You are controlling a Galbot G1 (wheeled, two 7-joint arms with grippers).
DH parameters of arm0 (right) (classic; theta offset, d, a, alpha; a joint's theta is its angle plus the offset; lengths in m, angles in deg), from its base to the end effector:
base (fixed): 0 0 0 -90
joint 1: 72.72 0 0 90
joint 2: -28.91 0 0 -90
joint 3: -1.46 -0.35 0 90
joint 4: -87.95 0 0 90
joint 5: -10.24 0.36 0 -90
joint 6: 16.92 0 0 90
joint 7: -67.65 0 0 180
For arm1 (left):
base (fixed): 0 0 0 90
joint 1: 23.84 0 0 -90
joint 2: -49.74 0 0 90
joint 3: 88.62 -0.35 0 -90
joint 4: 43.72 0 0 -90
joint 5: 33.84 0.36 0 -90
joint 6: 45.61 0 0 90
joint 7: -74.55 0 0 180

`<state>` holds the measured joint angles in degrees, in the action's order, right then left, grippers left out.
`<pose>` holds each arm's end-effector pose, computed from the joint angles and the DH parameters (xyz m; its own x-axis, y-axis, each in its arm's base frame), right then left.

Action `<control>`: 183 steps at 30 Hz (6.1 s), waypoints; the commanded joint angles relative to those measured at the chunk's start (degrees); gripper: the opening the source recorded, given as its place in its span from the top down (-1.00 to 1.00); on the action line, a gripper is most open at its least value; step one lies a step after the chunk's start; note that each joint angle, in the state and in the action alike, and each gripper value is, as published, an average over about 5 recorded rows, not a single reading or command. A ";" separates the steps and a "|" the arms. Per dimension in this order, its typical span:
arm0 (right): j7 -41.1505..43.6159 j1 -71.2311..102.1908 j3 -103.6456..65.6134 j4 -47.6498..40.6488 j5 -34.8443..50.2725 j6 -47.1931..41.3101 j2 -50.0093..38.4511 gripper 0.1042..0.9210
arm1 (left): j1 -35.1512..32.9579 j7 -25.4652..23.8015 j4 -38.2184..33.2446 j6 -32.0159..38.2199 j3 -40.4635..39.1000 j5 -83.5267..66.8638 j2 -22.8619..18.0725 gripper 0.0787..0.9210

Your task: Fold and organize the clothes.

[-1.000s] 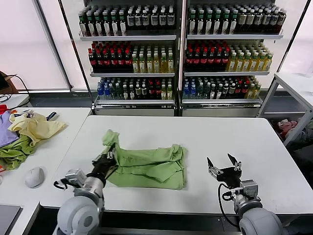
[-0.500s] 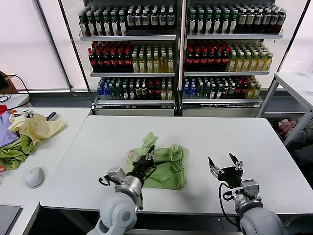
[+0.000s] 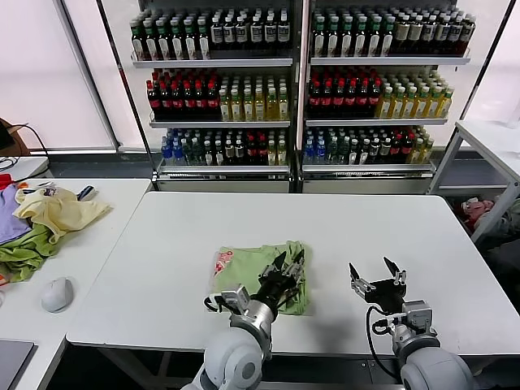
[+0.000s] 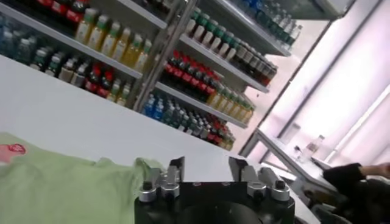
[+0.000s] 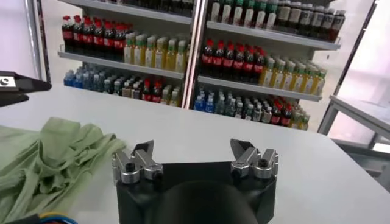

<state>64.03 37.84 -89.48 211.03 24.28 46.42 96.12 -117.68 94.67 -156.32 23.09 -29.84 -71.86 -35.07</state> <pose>0.2334 -0.0640 -0.2366 -0.9615 -0.0713 0.2652 -0.1150 0.9815 -0.1533 0.2684 -0.1524 -0.2449 -0.8683 0.4507 0.2075 0.2941 0.8043 -0.5163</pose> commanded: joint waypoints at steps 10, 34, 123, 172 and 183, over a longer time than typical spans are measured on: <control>0.16 -0.19 0.41 0.16 -0.09 0.38 -0.03 -0.76 | -2.49 3.74 4.12 4.44 13.35 16.67 10.10 -0.75; 0.37 1.31 -0.35 1.73 -0.18 0.69 -0.52 -0.76 | -2.19 1.43 7.15 -10.30 10.04 11.49 10.85 -0.77; -1.94 -10.11 10.24 -4.35 -0.60 3.69 5.89 -0.76 | 4.57 -5.30 2.18 1.82 4.90 4.72 7.74 0.18; -9.56 -27.40 20.83 -29.35 1.09 -0.87 6.20 0.42 | -14.08 -1.92 -6.29 6.66 20.71 15.40 13.08 -0.77; 0.82 -25.75 12.72 -30.14 -5.75 12.37 -1.27 0.86 | -16.37 -4.30 -7.53 6.77 21.12 20.02 11.32 -0.77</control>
<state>56.09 11.18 -69.82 180.91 24.00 48.52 102.38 -132.32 91.51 -163.47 29.78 -9.05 -55.00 -23.08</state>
